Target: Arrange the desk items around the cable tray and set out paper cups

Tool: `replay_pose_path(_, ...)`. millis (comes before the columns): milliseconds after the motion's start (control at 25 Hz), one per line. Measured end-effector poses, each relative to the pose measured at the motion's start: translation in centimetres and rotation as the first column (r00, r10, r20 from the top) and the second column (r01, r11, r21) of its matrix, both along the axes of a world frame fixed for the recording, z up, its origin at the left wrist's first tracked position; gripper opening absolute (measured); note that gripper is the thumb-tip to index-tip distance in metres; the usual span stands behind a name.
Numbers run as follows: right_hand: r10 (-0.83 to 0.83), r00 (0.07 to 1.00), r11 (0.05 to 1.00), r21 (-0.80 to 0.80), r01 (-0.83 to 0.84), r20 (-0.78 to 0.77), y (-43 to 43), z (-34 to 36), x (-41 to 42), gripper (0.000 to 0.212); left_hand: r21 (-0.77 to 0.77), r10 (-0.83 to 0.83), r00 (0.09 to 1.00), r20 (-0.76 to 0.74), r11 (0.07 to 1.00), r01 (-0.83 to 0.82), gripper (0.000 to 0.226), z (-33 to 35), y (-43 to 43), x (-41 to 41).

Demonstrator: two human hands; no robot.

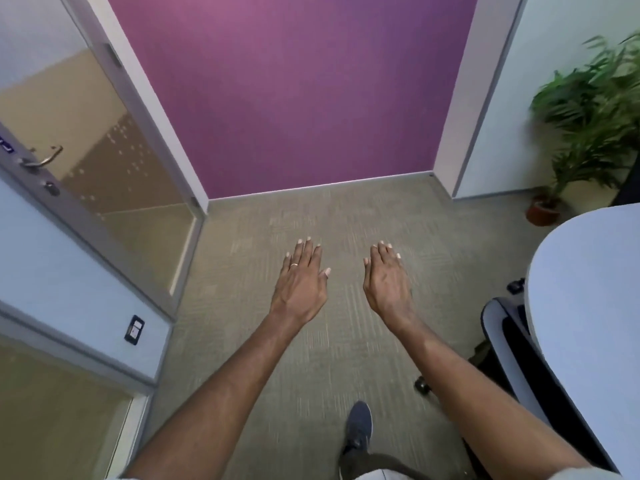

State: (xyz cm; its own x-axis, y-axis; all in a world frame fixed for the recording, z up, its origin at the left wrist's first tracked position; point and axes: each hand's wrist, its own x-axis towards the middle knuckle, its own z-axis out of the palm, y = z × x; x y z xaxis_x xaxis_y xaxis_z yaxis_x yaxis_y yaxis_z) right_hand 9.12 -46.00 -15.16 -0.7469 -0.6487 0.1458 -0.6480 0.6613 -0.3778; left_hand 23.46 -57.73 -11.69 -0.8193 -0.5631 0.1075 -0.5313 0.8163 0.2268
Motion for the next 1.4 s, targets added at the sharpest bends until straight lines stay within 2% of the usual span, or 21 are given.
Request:
replay_pose_path(80, -0.032, 0.998, 0.999, -0.021, 0.033, 0.047, -3.0, 0.7, -3.7, 0.051, 0.008, -0.004, 1.000, 0.021, 1.000, 0.004, 0.058, 0.2, -3.2, -4.0)
replay_pose_path(160, -0.053, 0.998, 0.999, -0.009, 0.053, 0.027, -5.7, 1.7, -7.6, 0.051, -0.037, -0.022, 0.998, 0.065, 0.999, 0.025, 0.058, 0.5, -6.3, -8.4)
replay_pose_path(280, -0.152, 0.986, 0.986, -0.052, 0.156, 0.075, -7.1, 2.8, -13.4, 0.051, -0.006, -0.094, 0.993, 0.065, 0.995, 0.095, 0.057, 0.5, -8.6, -15.8)
replay_pose_path(560, -0.424, 0.904, 0.904, -0.033, 0.426, 0.053, -4.1, 1.5, -26.5, 0.049, 0.006, -0.416, 0.909, 0.024, 0.909, 0.416, 0.057, -0.4, -8.1, -33.8)
replay_pose_path(760, -0.622, 0.782, 0.783, 0.011, 0.622, 0.042, -0.5, 0.4, -35.0, 0.050, 0.056, -0.628, 0.778, -0.037, 0.776, 0.629, 0.058, -1.7, -6.8, -46.4)
replay_pose_path(1000, -0.820, 0.571, 0.572, 0.059, 0.818, 0.033, 2.4, 0.8, -42.0, 0.052, 0.086, -0.831, 0.550, -0.079, 0.544, 0.835, 0.058, -1.5, -5.1, -58.5)
replay_pose_path(1280, -0.937, 0.324, 0.336, 0.081, 0.938, 0.130, 8.4, -1.0, -48.0, 0.056, 0.203, -0.950, 0.305, -0.072, 0.285, 0.937, 0.058, -2.0, 2.3, -68.7)
replay_pose_path(1400, -0.961, 0.254, 0.265, 0.097, 0.959, 0.113, 12.0, -3.2, -51.5, 0.056, 0.235, -0.979, 0.200, -0.048, 0.183, 0.954, 0.059, -3.6, 6.7, -73.7)
